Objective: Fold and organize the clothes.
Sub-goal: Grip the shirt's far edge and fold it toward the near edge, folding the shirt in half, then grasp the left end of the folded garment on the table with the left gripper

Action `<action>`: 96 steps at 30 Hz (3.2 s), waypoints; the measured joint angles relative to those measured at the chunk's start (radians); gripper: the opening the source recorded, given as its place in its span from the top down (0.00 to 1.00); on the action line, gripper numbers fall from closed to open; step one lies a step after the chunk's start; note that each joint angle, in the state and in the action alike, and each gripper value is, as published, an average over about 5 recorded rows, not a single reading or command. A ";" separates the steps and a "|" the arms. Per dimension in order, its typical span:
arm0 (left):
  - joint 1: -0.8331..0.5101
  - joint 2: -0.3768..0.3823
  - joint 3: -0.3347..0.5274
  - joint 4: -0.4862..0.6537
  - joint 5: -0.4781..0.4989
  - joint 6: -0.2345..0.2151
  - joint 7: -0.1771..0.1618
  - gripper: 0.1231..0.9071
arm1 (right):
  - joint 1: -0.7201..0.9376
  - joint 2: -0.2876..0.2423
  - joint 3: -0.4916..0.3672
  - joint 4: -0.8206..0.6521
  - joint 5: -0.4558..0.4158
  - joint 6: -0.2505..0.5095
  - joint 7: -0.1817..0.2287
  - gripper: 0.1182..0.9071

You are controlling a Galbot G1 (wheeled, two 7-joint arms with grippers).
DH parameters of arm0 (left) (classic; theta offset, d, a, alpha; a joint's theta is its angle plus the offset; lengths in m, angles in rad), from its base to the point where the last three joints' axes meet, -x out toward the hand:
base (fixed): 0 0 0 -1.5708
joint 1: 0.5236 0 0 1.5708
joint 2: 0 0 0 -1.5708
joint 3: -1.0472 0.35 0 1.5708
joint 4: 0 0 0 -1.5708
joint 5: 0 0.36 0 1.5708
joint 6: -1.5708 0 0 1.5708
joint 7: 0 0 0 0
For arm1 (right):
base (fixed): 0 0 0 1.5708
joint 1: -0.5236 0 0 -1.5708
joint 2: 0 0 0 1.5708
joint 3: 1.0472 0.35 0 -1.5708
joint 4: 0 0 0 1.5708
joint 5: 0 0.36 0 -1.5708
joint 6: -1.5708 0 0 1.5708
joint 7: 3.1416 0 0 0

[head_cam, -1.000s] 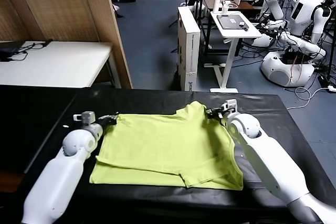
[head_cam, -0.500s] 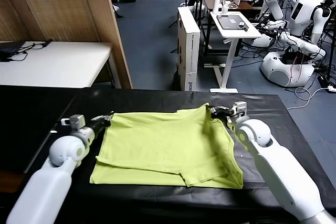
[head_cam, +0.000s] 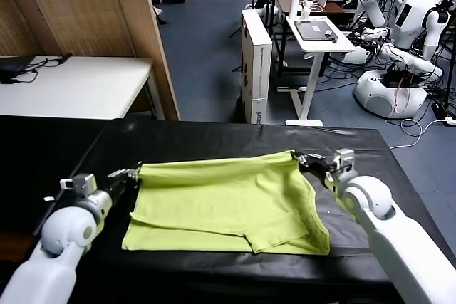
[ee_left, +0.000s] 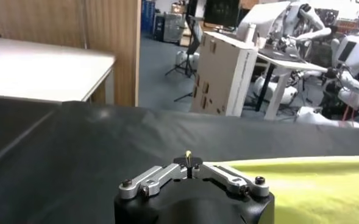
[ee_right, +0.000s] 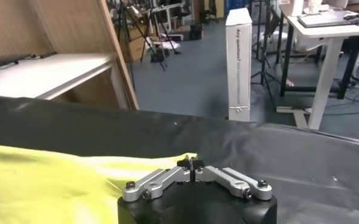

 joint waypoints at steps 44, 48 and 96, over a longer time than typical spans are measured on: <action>0.412 -0.144 -0.139 -0.278 0.169 0.044 -0.044 0.35 | -0.281 -0.145 0.083 0.250 0.062 -0.165 0.116 0.16; 0.405 -0.163 -0.155 -0.281 0.169 0.043 -0.065 0.09 | -0.260 -0.114 0.102 0.229 0.061 -0.146 0.134 0.02; 0.077 -0.217 0.000 0.020 0.159 0.018 -0.066 0.13 | -0.129 0.150 0.061 -0.050 -0.029 -0.035 0.145 0.14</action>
